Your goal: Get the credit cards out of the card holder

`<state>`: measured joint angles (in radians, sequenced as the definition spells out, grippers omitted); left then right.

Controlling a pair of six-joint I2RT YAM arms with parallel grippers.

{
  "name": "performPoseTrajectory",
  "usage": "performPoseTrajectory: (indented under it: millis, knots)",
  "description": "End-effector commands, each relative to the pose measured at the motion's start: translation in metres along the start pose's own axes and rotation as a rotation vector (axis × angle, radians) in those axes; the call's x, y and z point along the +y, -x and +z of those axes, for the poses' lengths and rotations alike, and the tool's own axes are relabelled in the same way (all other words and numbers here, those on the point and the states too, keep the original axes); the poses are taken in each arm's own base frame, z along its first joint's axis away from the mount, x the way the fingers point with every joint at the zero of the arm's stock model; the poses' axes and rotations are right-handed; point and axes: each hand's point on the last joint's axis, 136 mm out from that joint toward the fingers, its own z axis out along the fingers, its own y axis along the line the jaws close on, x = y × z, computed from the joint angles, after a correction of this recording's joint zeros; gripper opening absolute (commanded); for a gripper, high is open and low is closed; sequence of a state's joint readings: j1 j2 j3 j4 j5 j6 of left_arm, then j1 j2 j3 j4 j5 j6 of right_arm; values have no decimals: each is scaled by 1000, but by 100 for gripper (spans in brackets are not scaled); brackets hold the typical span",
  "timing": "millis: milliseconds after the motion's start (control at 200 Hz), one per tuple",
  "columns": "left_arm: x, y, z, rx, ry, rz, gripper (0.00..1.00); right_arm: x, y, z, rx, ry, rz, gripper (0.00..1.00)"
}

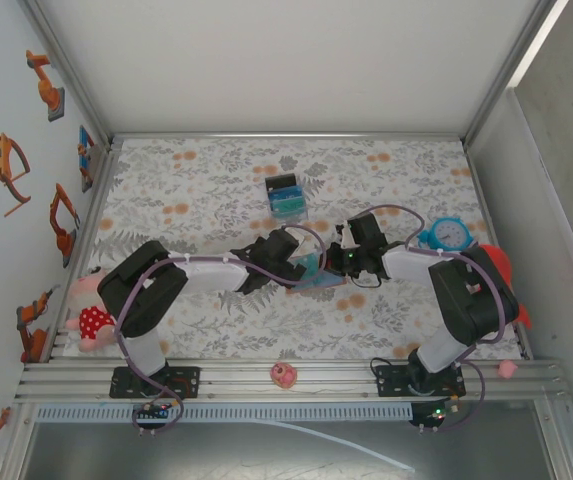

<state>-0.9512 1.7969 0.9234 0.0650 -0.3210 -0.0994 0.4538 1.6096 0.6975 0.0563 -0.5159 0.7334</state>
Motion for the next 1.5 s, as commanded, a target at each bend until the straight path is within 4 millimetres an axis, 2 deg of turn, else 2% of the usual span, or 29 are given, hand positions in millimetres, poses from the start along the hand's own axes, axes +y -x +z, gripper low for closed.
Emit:
performPoseTrajectory:
  millis: [0,195,516,671,831,977,1082,1362,1497]
  knots:
    - [-3,-10,7,42,4,30,97,14,5,-2,-17,81,5,3]
    - [-4,-18,10,67,-1,32,97,22,1,3,1,167,12,15]
    - [-4,-21,9,70,-5,11,97,15,-6,13,30,177,21,17]
    - [-2,-20,4,65,1,5,97,7,-7,10,24,120,-2,0]
    - [1,-20,-1,61,5,4,97,4,1,-11,-13,11,-82,0]
    - [1,-18,-6,49,0,2,97,12,11,-38,-60,-56,-166,0]
    - [3,-8,-14,19,-2,-12,97,18,15,-57,-97,-90,-229,0]
    - [19,41,-62,-151,-53,-85,97,61,10,-104,-188,10,-475,0]
    - [19,63,-95,-259,-205,-113,100,83,-2,-118,-176,89,-609,0]
